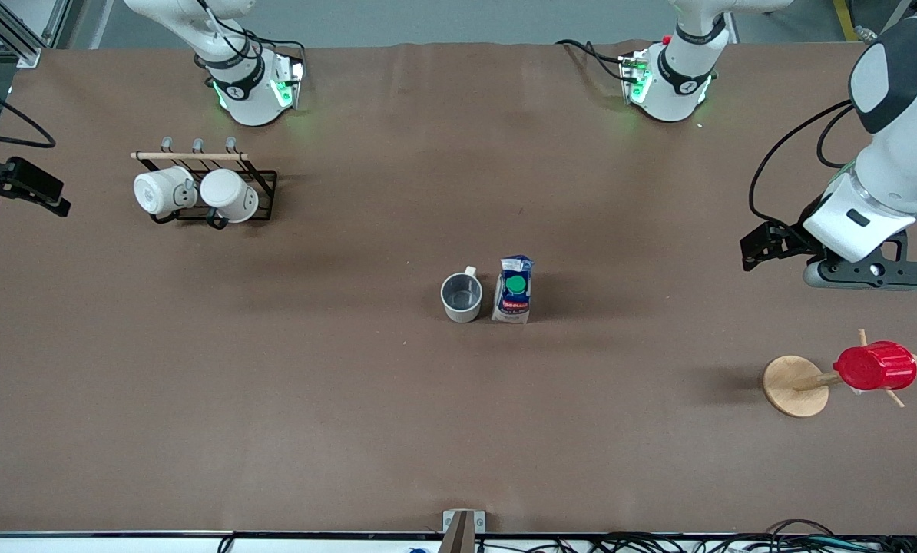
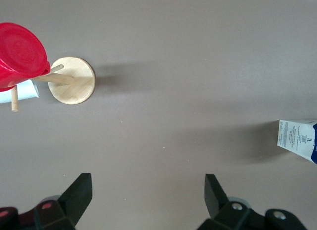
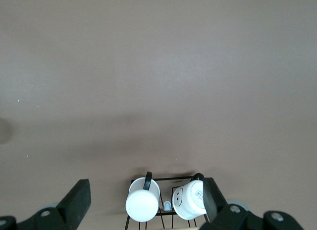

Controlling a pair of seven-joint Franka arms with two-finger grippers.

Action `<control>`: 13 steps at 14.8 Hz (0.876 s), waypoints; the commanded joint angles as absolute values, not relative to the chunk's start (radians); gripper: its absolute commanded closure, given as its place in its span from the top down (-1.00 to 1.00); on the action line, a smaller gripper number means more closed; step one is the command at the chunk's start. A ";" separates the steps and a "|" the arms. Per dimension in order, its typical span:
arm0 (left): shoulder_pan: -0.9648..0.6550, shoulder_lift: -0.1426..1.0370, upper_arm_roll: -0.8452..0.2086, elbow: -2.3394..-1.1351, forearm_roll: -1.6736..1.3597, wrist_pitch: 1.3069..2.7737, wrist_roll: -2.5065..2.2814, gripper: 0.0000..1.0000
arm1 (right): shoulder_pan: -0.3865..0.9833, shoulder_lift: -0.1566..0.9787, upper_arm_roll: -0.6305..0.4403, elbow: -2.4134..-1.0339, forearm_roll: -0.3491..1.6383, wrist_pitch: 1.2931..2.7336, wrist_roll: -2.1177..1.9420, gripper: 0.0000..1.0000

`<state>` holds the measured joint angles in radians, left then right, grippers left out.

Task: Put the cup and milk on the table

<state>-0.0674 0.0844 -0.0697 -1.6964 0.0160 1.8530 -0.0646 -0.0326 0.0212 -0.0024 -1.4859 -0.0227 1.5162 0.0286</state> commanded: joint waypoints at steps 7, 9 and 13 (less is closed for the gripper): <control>-0.051 0.077 -0.071 -1.597 0.032 1.764 -0.061 1.00 | -0.049 0.005 0.009 -1.500 -0.003 1.511 0.040 1.00; -0.052 0.078 -0.072 -1.566 0.031 1.734 -0.061 1.00 | -0.049 0.005 0.009 -1.500 -0.003 1.511 0.038 1.00; -0.058 0.075 -0.078 -1.525 0.014 1.672 -0.066 1.00 | -0.049 0.005 0.009 -1.500 -0.003 1.506 0.038 1.00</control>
